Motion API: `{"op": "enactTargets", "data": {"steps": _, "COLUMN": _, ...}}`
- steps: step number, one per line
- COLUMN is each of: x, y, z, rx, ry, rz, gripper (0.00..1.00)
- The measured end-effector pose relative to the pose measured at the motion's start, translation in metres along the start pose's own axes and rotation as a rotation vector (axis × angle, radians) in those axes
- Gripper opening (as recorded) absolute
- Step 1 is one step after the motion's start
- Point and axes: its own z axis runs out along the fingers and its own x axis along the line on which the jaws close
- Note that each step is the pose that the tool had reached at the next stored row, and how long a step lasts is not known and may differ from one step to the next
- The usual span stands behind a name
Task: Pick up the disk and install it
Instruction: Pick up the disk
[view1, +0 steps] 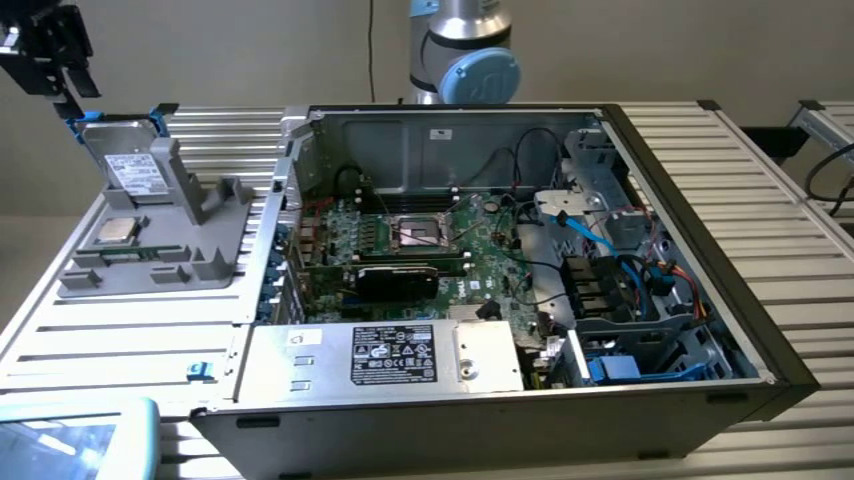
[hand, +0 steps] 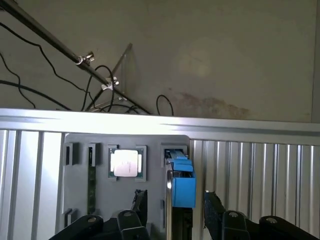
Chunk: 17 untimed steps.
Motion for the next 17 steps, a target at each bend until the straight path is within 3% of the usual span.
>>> {"op": "enactTargets", "data": {"steps": 5, "x": -0.006, "y": -0.0017, "z": 0.0090, "rx": -0.0001, "ry": 0.0018, "rz": 0.000, "gripper": 0.57}}
{"op": "enactTargets", "data": {"steps": 10, "x": -0.007, "y": -0.0022, "z": 0.0169, "rx": -0.0004, "ry": 0.0119, "rz": 0.001, "gripper": 0.57}}
{"op": "enactTargets", "data": {"steps": 17, "x": -0.009, "y": -0.0021, "z": 0.0297, "rx": -0.0005, "ry": 0.0170, "rz": 0.001, "gripper": 0.57}}
